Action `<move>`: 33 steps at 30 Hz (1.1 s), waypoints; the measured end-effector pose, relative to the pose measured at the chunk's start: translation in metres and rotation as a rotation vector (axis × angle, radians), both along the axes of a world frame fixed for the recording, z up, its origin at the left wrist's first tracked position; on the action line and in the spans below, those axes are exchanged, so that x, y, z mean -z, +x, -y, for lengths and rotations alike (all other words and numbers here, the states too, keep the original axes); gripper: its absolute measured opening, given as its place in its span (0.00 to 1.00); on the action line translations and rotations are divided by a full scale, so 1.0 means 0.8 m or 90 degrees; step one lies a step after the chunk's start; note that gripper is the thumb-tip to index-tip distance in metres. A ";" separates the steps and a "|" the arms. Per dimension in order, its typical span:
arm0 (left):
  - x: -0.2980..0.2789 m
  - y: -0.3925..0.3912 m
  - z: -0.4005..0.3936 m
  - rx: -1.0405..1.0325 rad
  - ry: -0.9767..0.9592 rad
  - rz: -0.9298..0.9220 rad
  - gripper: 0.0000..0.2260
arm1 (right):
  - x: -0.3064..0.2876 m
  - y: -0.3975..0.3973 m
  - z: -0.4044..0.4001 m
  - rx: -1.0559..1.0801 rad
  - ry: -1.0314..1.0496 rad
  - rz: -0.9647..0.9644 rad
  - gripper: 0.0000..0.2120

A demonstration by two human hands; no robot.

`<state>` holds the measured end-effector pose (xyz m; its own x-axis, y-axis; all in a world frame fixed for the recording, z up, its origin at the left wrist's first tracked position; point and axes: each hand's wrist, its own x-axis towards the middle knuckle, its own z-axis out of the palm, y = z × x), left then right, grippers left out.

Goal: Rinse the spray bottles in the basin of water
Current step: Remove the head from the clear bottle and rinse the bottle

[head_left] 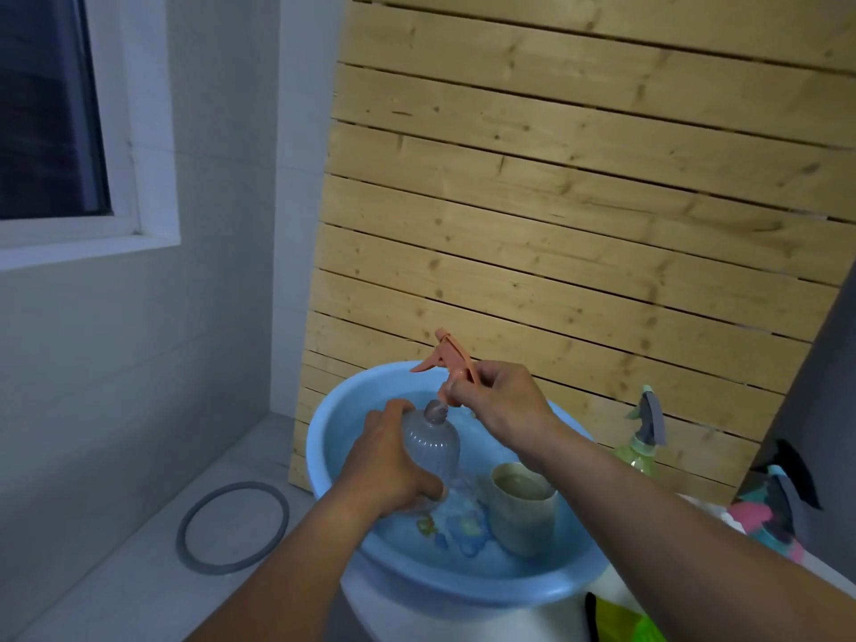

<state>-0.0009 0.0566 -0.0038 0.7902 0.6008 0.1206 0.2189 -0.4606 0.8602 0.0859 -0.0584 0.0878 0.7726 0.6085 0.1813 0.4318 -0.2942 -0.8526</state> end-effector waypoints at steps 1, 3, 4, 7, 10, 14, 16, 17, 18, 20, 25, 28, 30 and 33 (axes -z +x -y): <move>-0.001 -0.001 0.001 0.006 -0.006 -0.001 0.40 | 0.002 -0.001 -0.002 -0.018 -0.006 -0.007 0.10; -0.003 -0.001 0.001 0.011 -0.003 -0.008 0.40 | 0.008 -0.003 -0.006 -0.038 -0.015 -0.019 0.11; -0.003 -0.001 0.001 0.010 0.005 -0.014 0.40 | 0.011 -0.003 -0.007 -0.037 -0.016 -0.024 0.10; -0.004 0.000 0.002 0.007 0.018 -0.023 0.43 | 0.023 -0.003 -0.005 -0.039 0.025 -0.038 0.11; -0.002 0.001 0.002 0.021 -0.012 -0.023 0.45 | 0.038 -0.004 -0.003 -0.054 0.091 -0.046 0.11; -0.002 -0.001 0.002 0.034 -0.035 -0.032 0.44 | 0.063 -0.006 -0.002 -0.059 0.183 -0.020 0.08; 0.000 0.001 0.002 0.043 -0.049 -0.037 0.44 | 0.072 -0.003 -0.001 -0.058 0.200 0.005 0.06; 0.000 0.002 0.002 0.048 -0.053 -0.041 0.44 | 0.075 -0.002 0.000 -0.058 0.205 0.017 0.04; 0.000 0.002 0.002 0.053 -0.055 -0.045 0.44 | 0.077 -0.001 0.000 -0.056 0.208 0.024 0.03; 0.000 0.002 0.003 0.058 -0.056 -0.046 0.43 | 0.081 0.001 0.000 -0.043 0.220 0.021 0.03; -0.005 0.001 0.007 0.078 -0.068 -0.030 0.40 | 0.086 0.002 -0.003 0.001 0.229 -0.016 0.07; -0.009 -0.001 0.009 0.068 -0.050 -0.036 0.39 | 0.088 -0.001 -0.004 -0.004 0.219 0.004 0.06; -0.010 -0.002 0.009 0.060 -0.065 -0.032 0.36 | 0.089 -0.004 -0.005 -0.023 0.202 0.035 0.04; -0.011 -0.004 0.008 0.056 -0.063 -0.031 0.34 | 0.089 -0.007 -0.005 -0.053 0.187 0.031 0.05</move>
